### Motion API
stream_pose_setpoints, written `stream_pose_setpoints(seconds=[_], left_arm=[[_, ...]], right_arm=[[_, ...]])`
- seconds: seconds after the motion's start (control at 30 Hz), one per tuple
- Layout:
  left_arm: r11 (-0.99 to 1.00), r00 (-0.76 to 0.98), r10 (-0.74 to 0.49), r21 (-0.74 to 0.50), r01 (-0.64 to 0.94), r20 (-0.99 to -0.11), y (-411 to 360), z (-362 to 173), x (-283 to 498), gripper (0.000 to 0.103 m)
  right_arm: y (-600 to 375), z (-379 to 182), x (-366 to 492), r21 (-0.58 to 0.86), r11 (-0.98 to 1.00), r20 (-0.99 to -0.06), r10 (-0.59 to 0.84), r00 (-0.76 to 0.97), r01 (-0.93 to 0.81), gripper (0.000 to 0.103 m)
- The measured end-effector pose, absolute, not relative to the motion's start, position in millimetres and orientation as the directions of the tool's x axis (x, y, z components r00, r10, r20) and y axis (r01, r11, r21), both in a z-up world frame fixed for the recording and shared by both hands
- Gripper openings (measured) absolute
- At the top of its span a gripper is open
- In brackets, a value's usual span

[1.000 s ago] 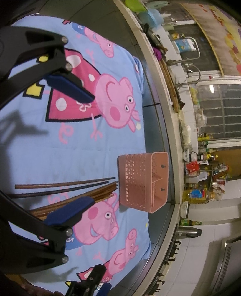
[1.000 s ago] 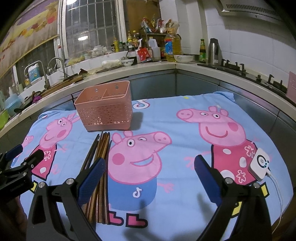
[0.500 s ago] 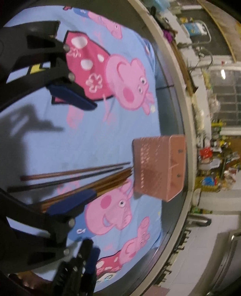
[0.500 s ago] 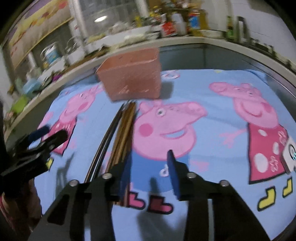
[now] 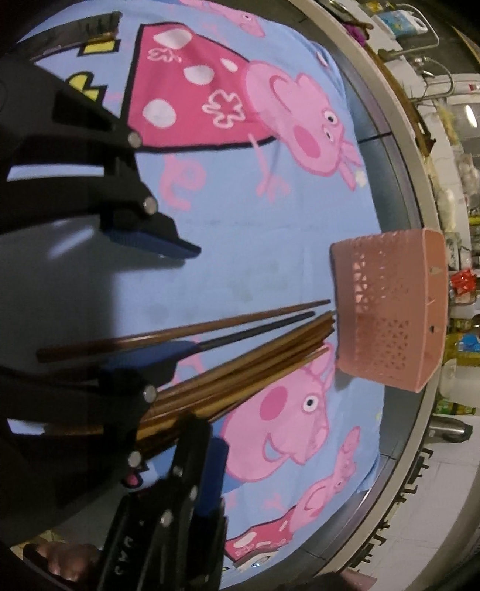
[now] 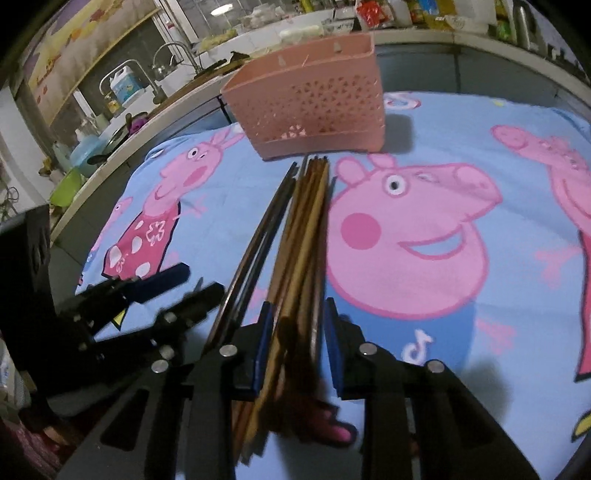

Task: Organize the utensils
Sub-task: 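Lower the left tool onto one wooden chopstick and close it while the right tool grasps another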

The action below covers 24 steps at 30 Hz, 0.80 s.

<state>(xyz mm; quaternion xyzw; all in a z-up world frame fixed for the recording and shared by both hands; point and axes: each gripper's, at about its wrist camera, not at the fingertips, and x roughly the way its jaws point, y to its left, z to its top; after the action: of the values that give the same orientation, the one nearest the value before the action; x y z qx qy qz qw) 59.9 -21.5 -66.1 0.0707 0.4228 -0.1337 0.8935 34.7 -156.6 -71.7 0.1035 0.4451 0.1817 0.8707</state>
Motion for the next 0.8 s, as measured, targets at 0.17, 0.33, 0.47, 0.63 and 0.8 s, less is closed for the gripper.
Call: stream_pose_setpoints(seconds=[0.17,0.33,0.47,0.63,0.8], left_arm=[[0.95,0.598,-0.189,0.009,0.313,-0.779,-22,-69,61,0.035],[0.949,0.581,-0.189,0.004,0.314,-0.792,-23,-71,69,0.035],[0.946,0.581,-0.178,0.025,0.324,-0.794,-31,-70,84,0.035],[0.946,0.589,-0.167,0.04,0.322,-0.791,-33,-68,113,0.035],[0.945,0.603,-0.164,0.051,0.324,-0.781,-40,-67,141,0.034]], right_arm=[[-164,-78,40,0.34,0.918,-0.751,0.395,0.528,-0.204,0.0],[-177,-80,43,0.335,0.924,-0.762,0.38,0.524,-0.184,0.0],[-181,-74,58,0.343,0.921,-0.757,0.386,0.528,-0.182,0.0],[-177,-69,92,0.31,0.929,-0.767,0.369,0.525,-0.201,0.0],[-180,-73,130,0.35,0.913,-0.781,0.407,0.473,-0.209,0.0]])
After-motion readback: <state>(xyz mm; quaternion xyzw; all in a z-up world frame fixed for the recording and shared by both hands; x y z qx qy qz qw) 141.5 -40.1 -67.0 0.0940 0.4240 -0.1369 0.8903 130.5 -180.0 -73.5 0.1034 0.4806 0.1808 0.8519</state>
